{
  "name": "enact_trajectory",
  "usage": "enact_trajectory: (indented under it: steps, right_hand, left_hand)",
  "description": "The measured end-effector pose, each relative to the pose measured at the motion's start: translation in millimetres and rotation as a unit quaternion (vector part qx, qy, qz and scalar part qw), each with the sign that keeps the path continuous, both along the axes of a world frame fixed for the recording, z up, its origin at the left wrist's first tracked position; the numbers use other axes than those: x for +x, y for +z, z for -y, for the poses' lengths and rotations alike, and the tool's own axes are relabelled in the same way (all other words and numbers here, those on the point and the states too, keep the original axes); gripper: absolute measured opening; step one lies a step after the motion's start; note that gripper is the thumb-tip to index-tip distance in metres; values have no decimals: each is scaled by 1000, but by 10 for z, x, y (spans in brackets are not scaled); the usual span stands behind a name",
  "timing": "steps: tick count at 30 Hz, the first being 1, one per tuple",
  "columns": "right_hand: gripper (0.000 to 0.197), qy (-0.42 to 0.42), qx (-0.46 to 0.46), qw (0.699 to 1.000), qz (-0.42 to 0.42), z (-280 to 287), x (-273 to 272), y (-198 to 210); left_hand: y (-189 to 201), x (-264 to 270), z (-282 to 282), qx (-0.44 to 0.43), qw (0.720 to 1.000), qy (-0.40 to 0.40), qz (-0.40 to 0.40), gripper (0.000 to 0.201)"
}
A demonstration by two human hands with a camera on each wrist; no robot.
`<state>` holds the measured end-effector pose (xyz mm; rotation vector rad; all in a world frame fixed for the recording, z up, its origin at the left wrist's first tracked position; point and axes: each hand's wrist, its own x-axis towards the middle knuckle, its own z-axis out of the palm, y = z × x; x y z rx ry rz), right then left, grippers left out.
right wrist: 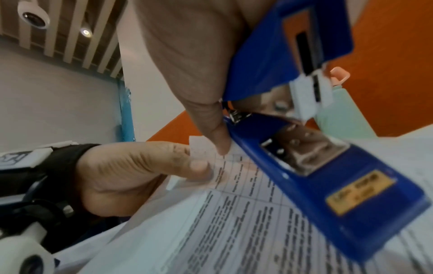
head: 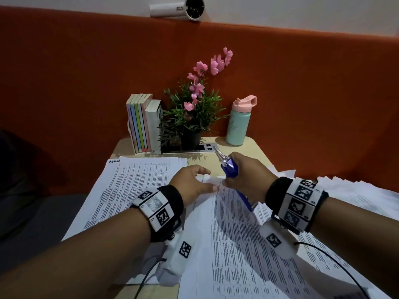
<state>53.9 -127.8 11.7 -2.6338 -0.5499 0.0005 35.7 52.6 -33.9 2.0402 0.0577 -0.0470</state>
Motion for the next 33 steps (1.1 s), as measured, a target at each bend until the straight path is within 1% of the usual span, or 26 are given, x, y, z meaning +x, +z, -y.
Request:
enact_trajectory:
  steps: [3,5,6,7,9,11,13,19,20,22,23,24,26,27,28,29,31,33]
  right_hand:
    - [30,9,28,999,-17,-25,-30,88]
    - [28,-18,50,998,-30,81,-3,168]
    - [27,-37,41,998,-37,162,17,202]
    - [27,-55,18,997,-46,271,40,211]
    - [27,-72,-57,993,-68,472,88,178]
    - [32,-71,-145,983,-92,611,116,82]
    - [36,-59,-203,972,-107,661,129,-38]
    - [29,-37,-291,951,-100,495,112,-217]
    - [31,-31,-307,946,-104,466,100,-203]
    - [41,-25,-326,939,-103,437,69,-79]
    - [46,-27,-314,945,-87,428,46,35]
    - [50,-30,-276,959,-48,404,20,174]
    - [47,-13,-140,988,58,282,-98,493]
    - [42,16,-70,992,104,181,-192,639]
    - [37,49,-16,990,130,60,-289,756]
    - [36,81,20,987,137,-70,-381,835]
    - [34,126,43,981,139,-304,-468,844]
    - [32,150,55,976,149,-472,-443,736]
  left_hand:
    - [4,-1,-41,27,999,6,16,27]
    - [29,-23,-122,32,999,-2,15,22]
    - [57,-45,-187,36,999,-4,19,21]
    - [78,-71,-245,37,999,-6,24,20]
    - [151,-129,-405,19,999,-7,41,18]
    - [240,-191,-564,9,998,-12,61,16]
    - [308,-231,-717,-6,998,-15,66,15]
    - [350,-289,-957,-84,995,3,61,21]
    - [351,-301,-971,-95,994,6,60,23]
    - [349,-326,-1003,-116,991,12,62,31]
    - [354,-345,-1012,-119,991,13,65,36]
    - [354,-361,-1023,-124,990,15,70,40]
    - [374,-401,-1012,-143,987,20,76,39]
    - [385,-417,-989,-154,985,17,74,38]
    - [405,-437,-951,-165,984,12,72,37]
    - [430,-455,-903,-175,982,7,69,35]
    - [480,-484,-810,-196,978,-2,68,33]
    - [516,-500,-740,-208,975,-8,80,31]
